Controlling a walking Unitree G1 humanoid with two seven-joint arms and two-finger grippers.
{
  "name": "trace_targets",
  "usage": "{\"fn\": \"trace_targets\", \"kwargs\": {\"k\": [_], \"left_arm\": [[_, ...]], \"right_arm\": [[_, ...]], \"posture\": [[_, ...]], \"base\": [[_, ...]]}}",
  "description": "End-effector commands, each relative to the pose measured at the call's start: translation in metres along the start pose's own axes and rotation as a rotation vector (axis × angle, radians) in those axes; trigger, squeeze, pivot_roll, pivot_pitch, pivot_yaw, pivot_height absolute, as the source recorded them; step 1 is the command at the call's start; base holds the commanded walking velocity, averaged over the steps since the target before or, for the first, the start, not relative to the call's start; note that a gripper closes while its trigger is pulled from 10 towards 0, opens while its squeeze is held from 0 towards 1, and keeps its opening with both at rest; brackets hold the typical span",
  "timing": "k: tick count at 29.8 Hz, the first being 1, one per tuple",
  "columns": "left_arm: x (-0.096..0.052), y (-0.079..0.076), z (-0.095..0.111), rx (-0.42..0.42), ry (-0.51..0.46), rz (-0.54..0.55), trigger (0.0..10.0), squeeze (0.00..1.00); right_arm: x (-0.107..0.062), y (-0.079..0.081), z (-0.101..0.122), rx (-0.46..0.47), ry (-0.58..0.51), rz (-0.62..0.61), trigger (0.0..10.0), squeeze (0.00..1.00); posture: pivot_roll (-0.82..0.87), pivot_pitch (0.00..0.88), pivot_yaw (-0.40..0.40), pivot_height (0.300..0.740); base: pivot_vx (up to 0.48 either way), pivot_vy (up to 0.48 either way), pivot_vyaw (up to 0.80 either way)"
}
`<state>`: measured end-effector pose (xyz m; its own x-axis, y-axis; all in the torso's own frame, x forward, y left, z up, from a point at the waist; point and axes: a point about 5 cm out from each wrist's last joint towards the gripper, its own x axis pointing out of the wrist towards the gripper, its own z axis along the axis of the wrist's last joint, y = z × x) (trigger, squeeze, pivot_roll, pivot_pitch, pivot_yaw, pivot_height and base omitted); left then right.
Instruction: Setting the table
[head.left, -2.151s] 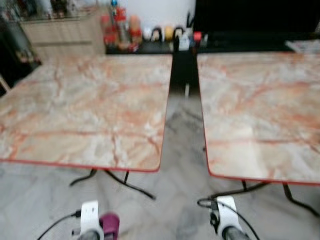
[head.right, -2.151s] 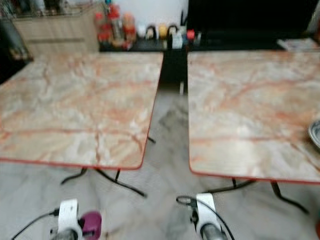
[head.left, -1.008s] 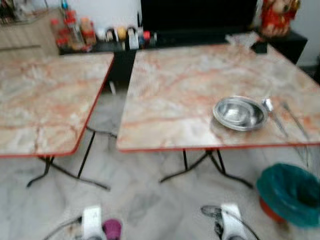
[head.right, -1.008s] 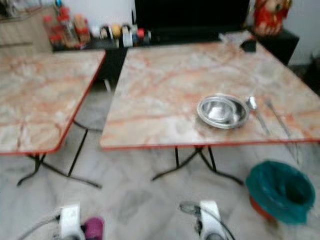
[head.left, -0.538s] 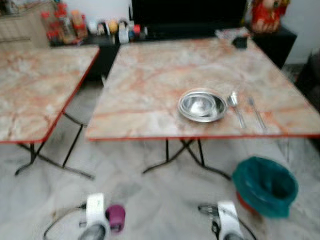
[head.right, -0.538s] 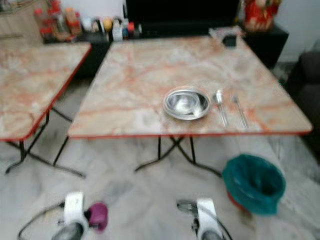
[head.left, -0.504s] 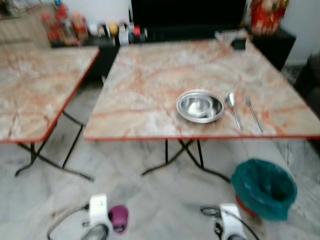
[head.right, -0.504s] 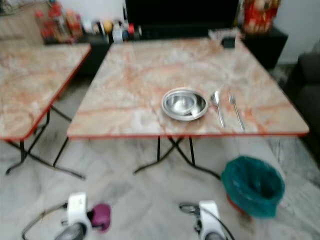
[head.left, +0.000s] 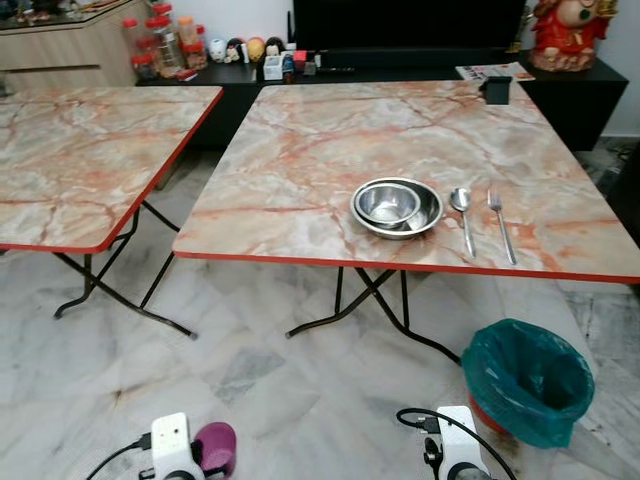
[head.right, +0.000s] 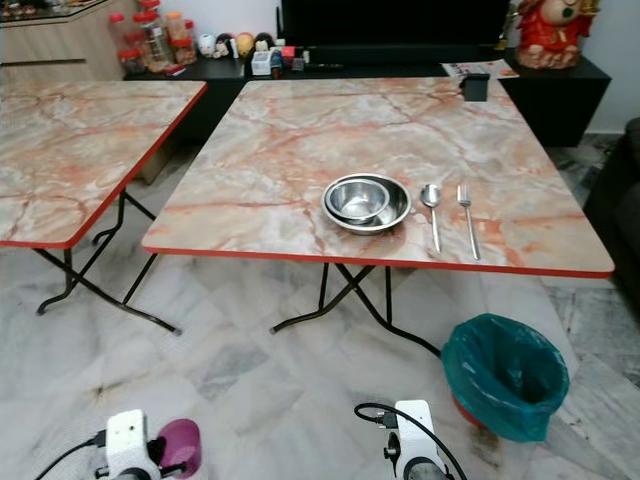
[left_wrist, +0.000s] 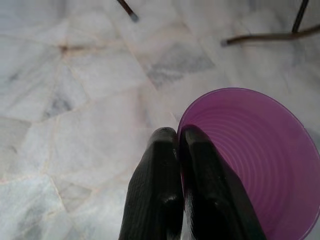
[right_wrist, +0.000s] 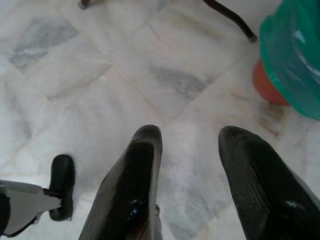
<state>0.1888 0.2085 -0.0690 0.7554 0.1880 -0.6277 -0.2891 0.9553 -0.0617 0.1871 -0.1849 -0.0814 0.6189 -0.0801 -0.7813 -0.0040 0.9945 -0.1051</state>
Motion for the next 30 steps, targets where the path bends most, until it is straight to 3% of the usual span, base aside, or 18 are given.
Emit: {"fn": "trace_targets", "kwargs": {"k": [1, 16, 26, 30], "left_arm": [[0.0014, 0.0002, 0.0055, -0.008, -0.026, -0.005, 10.0, 0.0], [0.003, -0.0066, 0.0066, 0.0, -0.019, -0.027, 10.0, 0.0], [0.0013, -0.0035, 0.0027, 0.003, -0.008, -0.022, 10.0, 0.0], [0.0, -0.0004, -0.0008, 0.001, 0.008, 0.0, 10.0, 0.0]], "right_arm": [[0.0008, 0.0029, 0.0038, -0.011, -0.009, 0.009, 10.0, 0.0], [0.0003, 0.0002, 0.001, -0.007, 0.0, 0.004, 10.0, 0.0], [0.0008, 0.0024, 0.0035, -0.016, -0.006, 0.014, 10.0, 0.0], [0.0009, 0.0042, 0.0033, -0.021, -0.003, 0.019, 10.0, 0.0]], "posture": [[0.06, 0.03, 0.044, 0.74], [0.04, 0.022, 0.048, 0.74], [0.05, 0.015, 0.051, 0.74], [0.06, 0.011, 0.054, 0.74]], "base": [[0.379, 0.0, 0.0], [0.382, 0.0, -0.1], [0.375, 0.0, 0.0], [0.067, 0.0, 0.0]]}}
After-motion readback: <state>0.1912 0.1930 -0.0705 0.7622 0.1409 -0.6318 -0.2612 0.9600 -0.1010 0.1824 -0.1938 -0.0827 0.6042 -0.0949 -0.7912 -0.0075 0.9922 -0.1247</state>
